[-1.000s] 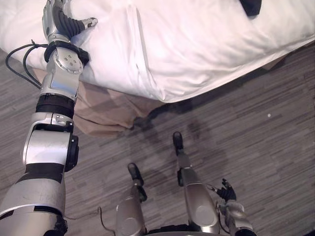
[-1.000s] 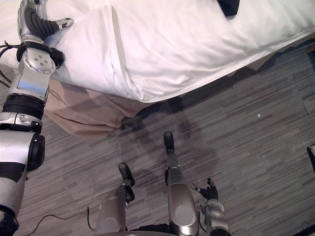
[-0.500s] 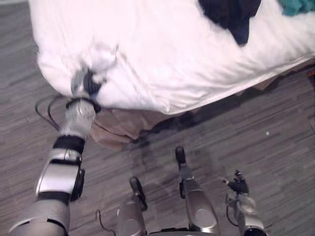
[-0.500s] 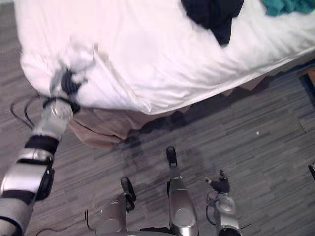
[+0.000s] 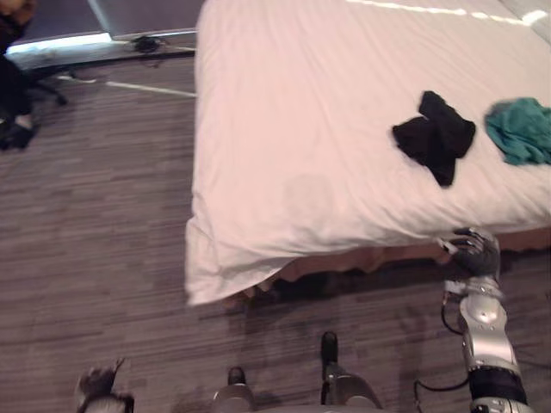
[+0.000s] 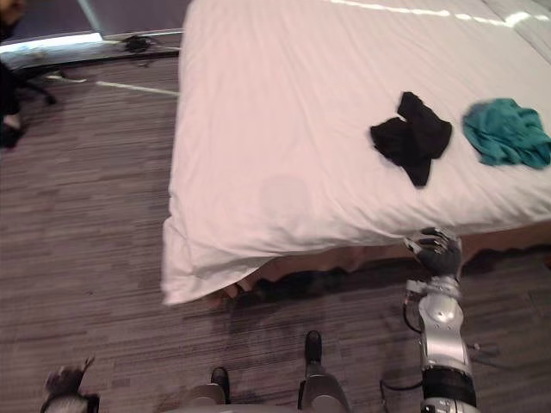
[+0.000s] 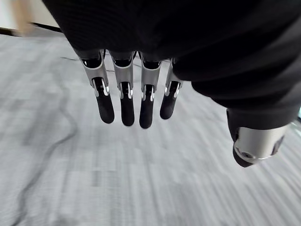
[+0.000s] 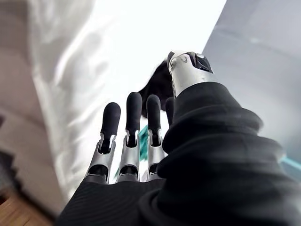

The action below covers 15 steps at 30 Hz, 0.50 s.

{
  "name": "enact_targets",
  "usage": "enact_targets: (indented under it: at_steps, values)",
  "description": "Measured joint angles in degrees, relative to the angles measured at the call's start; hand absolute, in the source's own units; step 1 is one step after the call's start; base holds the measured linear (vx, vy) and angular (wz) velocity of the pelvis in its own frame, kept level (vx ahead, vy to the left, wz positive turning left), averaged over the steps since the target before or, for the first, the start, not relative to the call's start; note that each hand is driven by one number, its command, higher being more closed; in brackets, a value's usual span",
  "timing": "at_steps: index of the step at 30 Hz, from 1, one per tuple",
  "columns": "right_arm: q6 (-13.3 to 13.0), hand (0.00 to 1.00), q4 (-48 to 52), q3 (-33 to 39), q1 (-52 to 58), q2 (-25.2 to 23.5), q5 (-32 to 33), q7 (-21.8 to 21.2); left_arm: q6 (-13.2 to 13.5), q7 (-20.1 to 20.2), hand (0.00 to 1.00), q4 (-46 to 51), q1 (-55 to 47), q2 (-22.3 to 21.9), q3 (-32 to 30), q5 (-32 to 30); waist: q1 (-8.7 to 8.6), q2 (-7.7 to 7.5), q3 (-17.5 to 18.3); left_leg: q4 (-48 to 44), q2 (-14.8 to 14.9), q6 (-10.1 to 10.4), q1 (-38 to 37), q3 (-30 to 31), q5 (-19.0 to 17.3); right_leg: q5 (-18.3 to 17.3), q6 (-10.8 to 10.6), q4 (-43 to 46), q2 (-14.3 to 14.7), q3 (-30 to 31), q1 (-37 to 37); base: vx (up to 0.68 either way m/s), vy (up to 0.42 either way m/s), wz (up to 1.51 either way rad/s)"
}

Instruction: Tidy the bed and pick cloth on bed and put in laundry

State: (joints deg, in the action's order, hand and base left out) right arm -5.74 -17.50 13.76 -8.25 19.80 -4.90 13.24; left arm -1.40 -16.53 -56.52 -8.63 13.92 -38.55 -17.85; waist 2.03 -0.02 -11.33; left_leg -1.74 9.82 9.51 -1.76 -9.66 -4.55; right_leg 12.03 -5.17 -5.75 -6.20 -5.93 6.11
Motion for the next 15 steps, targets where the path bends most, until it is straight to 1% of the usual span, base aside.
enact_targets:
  at_steps: [1,2,3,4,5,6,7,8,9,10,11,12,13,14,15]
  values:
    - [0.1,1.0,0.0,-3.7,-3.3,0.0,-0.2,-0.8,-0.1,0.2,0.0,-2.0,-2.2,-2.1,-0.6,1.6,0.82,-0.06,0.0,0.5,-0.5,-0.2,0.1,0.4,0.3,0.0,0.0,0.0,-0.2,-0.3,0.0,-0.03,0.008,0.28]
    - [0.1,1.0,0.0,-7.2,-6.5,0.0,-0.2,-1.5,-0.5,0.3,0.0,-3.4,-3.5,-4.7,-1.1,2.6,2.13,-0.05,0.0,1.1,-0.9,-0.4,0.3,1.1,0.7,0.0,0.0,0.0,-0.8,-0.7,0.1,-0.04,0.013,0.28]
    - [0.1,1.0,-0.1,-8.7,-8.2,-0.1,-0.2,-2.1,-0.6,0.4,0.0,-3.8,-4.0,-5.9,-1.2,2.9,2.52,-0.1,0.0,1.2,-0.9,-0.4,0.5,1.6,1.0,0.0,0.0,0.0,-1.0,-1.2,0.2,-0.05,-0.007,0.39]
    - [0.1,1.0,-0.8,-13.0,-13.0,-0.5,-0.1,-2.5,-0.7,0.6,0.0,-4.0,-4.9,-8.5,-1.1,3.8,3.56,-0.47,-0.4,1.4,-1.0,-0.3,1.7,2.4,1.6,0.0,0.0,0.0,-1.2,-1.9,0.7,-0.07,-0.018,0.36]
    - [0.0,1.0,-2.8,-16.4,-18.8,-0.9,0.5,-3.5,-0.7,1.1,0.0,-4.0,-5.0,-9.9,-0.9,4.4,4.55,-1.12,-0.8,1.3,-1.1,-0.4,3.3,2.9,2.2,0.3,0.0,0.0,-1.5,-2.0,2.0,-0.08,-0.023,0.33]
    - [0.0,1.0,-4.2,-17.8,-22.1,-1.0,0.9,-3.7,-0.7,1.3,0.0,-3.9,-4.7,-10.4,-0.5,4.8,5.04,-1.4,-1.4,1.3,-1.1,-0.2,4.1,3.2,2.4,0.4,0.0,0.0,-1.7,-2.2,2.7,-0.1,-0.016,0.35]
    - [0.0,1.0,-7.9,-20.3,-31.5,-1.1,2.0,-4.2,-0.5,1.4,0.0,-3.6,-3.1,-10.9,1.1,5.8,5.49,-1.91,-3.7,0.9,-1.3,0.2,6.1,4.4,3.4,1.2,0.7,0.0,-1.8,-3.4,4.1,-0.07,-0.012,0.37]
    - [0.0,1.0,-9.4,-21.0,-35.1,-1.0,2.4,-4.5,-0.5,1.4,0.0,-3.2,-2.4,-10.9,2.1,6.2,5.59,-1.88,-4.9,0.7,-1.4,0.3,6.9,5.0,3.9,1.4,0.7,0.0,-1.8,-3.9,4.6,-0.1,-0.021,0.47]
    - [-0.1,1.0,-11.8,-21.8,-42.0,-0.8,3.3,-4.5,-0.4,1.4,0.0,-1.7,-0.9,-11.0,4.5,6.8,6.17,-1.8,-7.3,0.7,-1.3,0.5,8.6,5.7,4.9,1.8,1.0,0.0,-1.8,-4.6,6.0,-0.13,-0.029,0.4]
    - [-0.2,1.0,-14.4,-22.8,-49.3,-0.1,4.3,-4.5,0.4,1.3,0.0,0.9,1.0,-10.9,7.4,7.5,6.82,-1.45,-10.0,0.6,-1.3,0.8,11.2,6.7,5.8,2.5,1.2,0.0,-1.8,-5.3,7.9,-0.16,-0.037,0.38]
    - [-0.2,1.0,-15.3,-23.3,-51.8,0.2,4.6,-4.5,0.8,1.3,0.0,2.0,1.8,-10.9,8.9,8.0,6.88,-1.18,-11.0,0.6,-1.3,0.8,12.2,7.3,6.3,2.6,1.2,0.0,-1.9,-5.9,8.5,-0.21,-0.052,0.55]
    - [-0.4,1.0,-17.8,-24.7,-57.0,1.9,5.4,-4.2,2.7,0.9,0.0,4.5,4.6,-10.4,14.7,9.6,7.12,0.15,-13.3,0.6,-1.3,1.1,15.6,9.0,7.5,3.1,1.0,0.0,-2.0,-7.7,10.8,-0.14,-0.034,0.43]
    - [-0.4,1.0,-18.2,-24.9,-57.3,2.1,5.5,-4.1,2.9,0.9,0.0,4.7,5.1,-10.3,15.7,9.8,7.22,0.35,-13.5,0.6,-1.4,1.1,16.1,9.2,7.7,3.1,1.0,0.0,-2.0,-7.9,11.2,-0.14,-0.031,0.51]
    - [-0.4,1.0,-20.1,-25.5,-58.5,3.0,5.7,-3.4,4.2,0.5,0.0,5.7,7.4,-10.0,20.3,10.7,7.91,1.08,-13.9,0.7,-1.4,1.1,18.6,10.2,8.5,3.4,1.2,0.1,-2.0,-8.5,13.3,-0.07,-0.01,0.38]
    - [-0.4,1.0,-22.8,-25.5,-59.1,3.9,6.3,-3.1,5.4,0.0,0.0,6.6,10.3,-10.0,26.0,11.3,8.3,2.13,-14.4,0.8,-1.5,1.1,21.5,11.4,9.6,3.8,1.4,0.1,-2.1,-9.8,15.4,-0.08,-0.013,0.4]
